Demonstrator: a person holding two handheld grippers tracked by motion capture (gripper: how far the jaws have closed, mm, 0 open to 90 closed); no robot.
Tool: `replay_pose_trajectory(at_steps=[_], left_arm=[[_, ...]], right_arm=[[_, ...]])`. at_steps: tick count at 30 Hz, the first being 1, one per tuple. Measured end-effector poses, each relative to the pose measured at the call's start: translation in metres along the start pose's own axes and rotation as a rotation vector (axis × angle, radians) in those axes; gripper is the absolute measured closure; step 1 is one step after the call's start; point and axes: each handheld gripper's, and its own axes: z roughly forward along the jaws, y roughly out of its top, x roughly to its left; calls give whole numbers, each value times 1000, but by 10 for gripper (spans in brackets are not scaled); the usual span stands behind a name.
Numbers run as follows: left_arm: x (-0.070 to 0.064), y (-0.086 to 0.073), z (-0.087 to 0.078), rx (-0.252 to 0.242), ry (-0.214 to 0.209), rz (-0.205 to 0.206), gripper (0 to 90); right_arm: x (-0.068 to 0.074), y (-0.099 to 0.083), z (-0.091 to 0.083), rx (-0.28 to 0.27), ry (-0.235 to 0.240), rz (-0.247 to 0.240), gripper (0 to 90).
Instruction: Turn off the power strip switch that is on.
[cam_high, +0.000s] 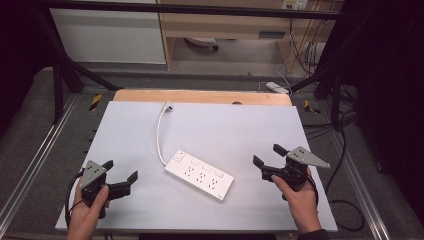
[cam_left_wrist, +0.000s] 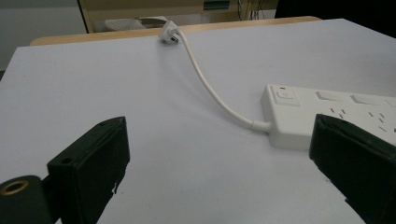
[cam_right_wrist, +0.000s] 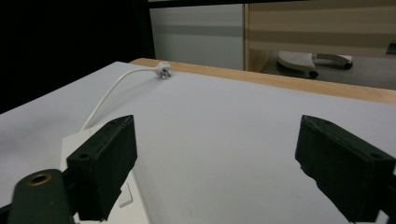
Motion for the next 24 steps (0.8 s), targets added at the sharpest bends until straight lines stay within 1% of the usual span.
replay_pose_trajectory(at_steps=[1, 2, 3, 4, 5, 6, 7, 8, 12, 13, 14, 15, 18, 19, 20, 21, 22, 24], left_arm=[[0, 0, 0, 0, 1, 1, 50], [0, 0, 0, 0, 3, 0, 50], [0, 0, 0, -1, 5, 3, 50], [0, 0, 0, 0, 7, 2, 50], [0, 0, 0, 1, 6, 3, 50], [0, 0, 0, 3, 6, 4, 50], [0, 0, 0, 3, 6, 4, 50], [0, 0, 0, 2, 5, 2, 50], [0, 0, 0, -2, 5, -1, 50], [0, 0, 0, -2, 5, -1, 50], [0, 0, 0, -1, 4, -1, 50], [0, 0, 0, -2, 4, -3, 50], [0, 0, 0, -1, 5, -3, 50], [0, 0, 0, -2, 7, -4, 50], [0, 0, 0, -2, 7, -4, 50], [0, 0, 0, -5, 7, -7, 50], [0, 0, 0, -4, 7, -6, 50], [0, 0, 0, -3, 7, -6, 50]], right_arm=[[2, 2, 1, 1, 5, -1, 195], [3, 2, 3, 0, 12, -2, 214], [3, 2, 3, 0, 12, -2, 214], [5, 3, 5, 0, 27, -6, 261], [5, 3, 5, 0, 27, -6, 261], [7, 3, 7, 8, 36, -14, 315], [7, 3, 7, 8, 36, -14, 315], [9, 3, 10, 11, 42, -21, 368], [13, 3, 14, 18, 58, -38, 465], [15, 3, 16, 19, 63, -44, 487], [15, 3, 16, 19, 63, -44, 487], [17, 3, 18, 22, 72, -55, 533], [21, 3, 21, 26, 90, -68, 602], [21, 3, 21, 26, 90, -68, 602], [23, 2, 23, 30, 101, -79, 655], [23, 2, 23, 30, 101, -79, 655], [26, 1, 25, 37, 121, -82, 706], [28, 1, 27, 43, 135, -90, 744]])
